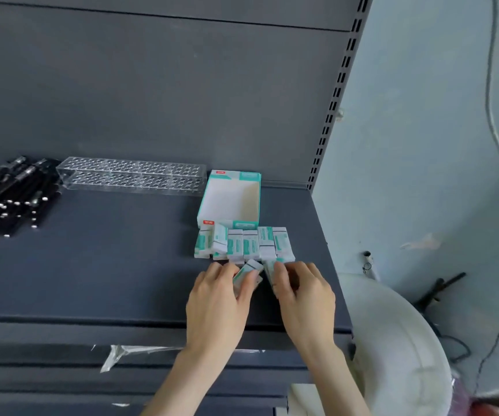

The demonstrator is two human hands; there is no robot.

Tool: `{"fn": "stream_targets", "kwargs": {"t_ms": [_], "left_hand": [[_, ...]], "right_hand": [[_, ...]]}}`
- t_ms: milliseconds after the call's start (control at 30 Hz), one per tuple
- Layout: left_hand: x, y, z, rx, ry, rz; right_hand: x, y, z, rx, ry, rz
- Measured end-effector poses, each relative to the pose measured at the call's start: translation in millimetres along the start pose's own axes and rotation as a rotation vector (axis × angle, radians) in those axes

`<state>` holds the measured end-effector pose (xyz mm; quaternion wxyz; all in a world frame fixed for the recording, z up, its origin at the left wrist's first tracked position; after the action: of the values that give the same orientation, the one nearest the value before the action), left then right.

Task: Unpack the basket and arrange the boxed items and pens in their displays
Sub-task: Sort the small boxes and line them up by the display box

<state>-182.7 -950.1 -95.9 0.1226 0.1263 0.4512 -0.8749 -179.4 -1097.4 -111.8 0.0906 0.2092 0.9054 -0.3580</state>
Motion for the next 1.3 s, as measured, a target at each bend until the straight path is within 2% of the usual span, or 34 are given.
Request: {"fn": "stream_targets", "kwargs": {"t_ms": [167, 267, 500, 667, 800, 1033, 1300], "left_hand": [[-1, 5, -1, 0.087, -0.031, -0.062], [-1, 6, -4, 0.222, -0.046, -0.099], [1, 4, -1, 0.379, -0.037, -0.045], [9, -22, -13, 0.236, 0.131, 0.048], [4, -58, -34, 0.101, 0.168, 0.111], [16, -127, -104, 0.068, 0.073, 0.078], [38, -250, -257, -0.005, -0.012, 0.22]], "right_hand": [[3, -1, -6, 0.011, -0.037, 0.021], [3, 1, -9, 0.014, -0.039, 0.013], [4, 3, -10, -0.009, -0.022, -0.045], [10, -13, -25, 0.062, -0.176, 0.073], [17, -12, -61, 0.004, -0.323, 0.066], [46, 41, -134, -0.094, -0.394, -0.132], [120, 176, -254, -0.093, -0.502, -0.291]]}}
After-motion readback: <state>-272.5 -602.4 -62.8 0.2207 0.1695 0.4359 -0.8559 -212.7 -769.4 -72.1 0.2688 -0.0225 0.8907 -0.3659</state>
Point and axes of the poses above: each hand's wrist, its own x-axis away from the middle knuckle, its own y-axis out of the palm, z = x × y, the point moved 5 cm from there along -x, towards the middle knuckle
